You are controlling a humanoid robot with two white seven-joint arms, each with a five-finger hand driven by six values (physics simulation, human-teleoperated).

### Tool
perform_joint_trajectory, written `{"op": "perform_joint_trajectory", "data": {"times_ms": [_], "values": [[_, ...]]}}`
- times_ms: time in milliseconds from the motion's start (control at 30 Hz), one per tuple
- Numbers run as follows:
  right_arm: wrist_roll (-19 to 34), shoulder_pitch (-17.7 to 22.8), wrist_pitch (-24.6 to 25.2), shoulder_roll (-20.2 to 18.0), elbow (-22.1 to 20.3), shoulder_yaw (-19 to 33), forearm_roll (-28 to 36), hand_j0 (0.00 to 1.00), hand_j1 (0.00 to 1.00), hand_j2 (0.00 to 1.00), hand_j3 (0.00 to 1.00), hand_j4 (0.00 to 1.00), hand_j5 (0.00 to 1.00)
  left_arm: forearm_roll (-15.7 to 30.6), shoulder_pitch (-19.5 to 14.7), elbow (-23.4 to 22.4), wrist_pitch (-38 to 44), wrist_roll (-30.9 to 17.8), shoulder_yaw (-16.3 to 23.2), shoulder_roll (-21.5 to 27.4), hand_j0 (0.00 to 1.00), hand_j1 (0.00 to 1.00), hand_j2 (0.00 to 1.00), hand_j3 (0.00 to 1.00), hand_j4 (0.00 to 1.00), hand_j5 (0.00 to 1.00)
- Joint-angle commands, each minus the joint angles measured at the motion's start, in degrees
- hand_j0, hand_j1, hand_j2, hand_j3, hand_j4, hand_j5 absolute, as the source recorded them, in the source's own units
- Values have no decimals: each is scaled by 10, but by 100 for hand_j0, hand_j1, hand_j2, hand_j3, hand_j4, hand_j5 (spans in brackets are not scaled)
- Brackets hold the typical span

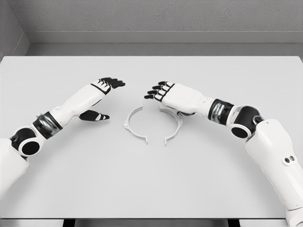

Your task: Assemble PVC drainage pipe clamps

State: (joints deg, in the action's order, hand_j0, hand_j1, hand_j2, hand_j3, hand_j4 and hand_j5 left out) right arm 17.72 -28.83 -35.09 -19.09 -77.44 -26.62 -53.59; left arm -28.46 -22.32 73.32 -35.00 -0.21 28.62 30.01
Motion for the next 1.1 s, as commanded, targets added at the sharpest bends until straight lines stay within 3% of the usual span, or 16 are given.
{"op": "perform_joint_trajectory", "data": {"times_ms": [0, 100, 200, 300, 400, 500, 733, 800, 900, 1067], "values": [[-1, 0, 1, -4, -2, 5, 4, 100, 100, 100, 100, 100, 100, 3, 0, -4, 0, 0, 2, -2, 100, 100, 100, 100, 100, 100], [-1, 0, 1, -17, 2, 59, 6, 100, 100, 100, 100, 100, 100, 2, -9, -12, 0, 0, 5, -7, 100, 100, 100, 100, 100, 100], [-4, 8, 1, -49, -10, 76, 12, 100, 100, 100, 100, 100, 100, 1, -21, -27, 0, 0, 7, -25, 100, 100, 100, 100, 100, 100], [-6, 67, 1, -81, -90, 97, 13, 100, 100, 100, 100, 100, 100, 0, -25, -29, 0, 0, 14, -36, 100, 100, 100, 100, 100, 100], [-5, 105, 1, -87, -149, 97, 13, 100, 100, 100, 100, 100, 100, -2, -31, -38, 0, 0, 19, -56, 100, 100, 100, 100, 100, 100], [-6, 111, 1, -89, -170, 104, 19, 100, 100, 100, 100, 100, 100, -4, -34, -49, 0, 0, 28, -67, 100, 100, 100, 100, 100, 100], [-5, 149, 1, -90, -170, 105, 58, 100, 100, 100, 100, 100, 100, -3, -42, -71, 0, 0, 29, -68, 100, 100, 100, 100, 100, 100], [-4, 160, 1, -99, -175, 140, 87, 100, 100, 100, 100, 100, 100, -2, -42, -71, 0, 0, 28, -68, 100, 100, 100, 100, 100, 100], [-1, 187, 1, -101, -195, 249, 138, 100, 100, 100, 100, 100, 100, -2, -42, -75, 0, 0, 28, -67, 100, 100, 100, 100, 100, 100], [-1, 224, 1, -162, -195, 292, 222, 100, 100, 100, 100, 100, 100, -4, -42, -73, 0, -1, 29, -73, 100, 100, 100, 100, 100, 100]]}}
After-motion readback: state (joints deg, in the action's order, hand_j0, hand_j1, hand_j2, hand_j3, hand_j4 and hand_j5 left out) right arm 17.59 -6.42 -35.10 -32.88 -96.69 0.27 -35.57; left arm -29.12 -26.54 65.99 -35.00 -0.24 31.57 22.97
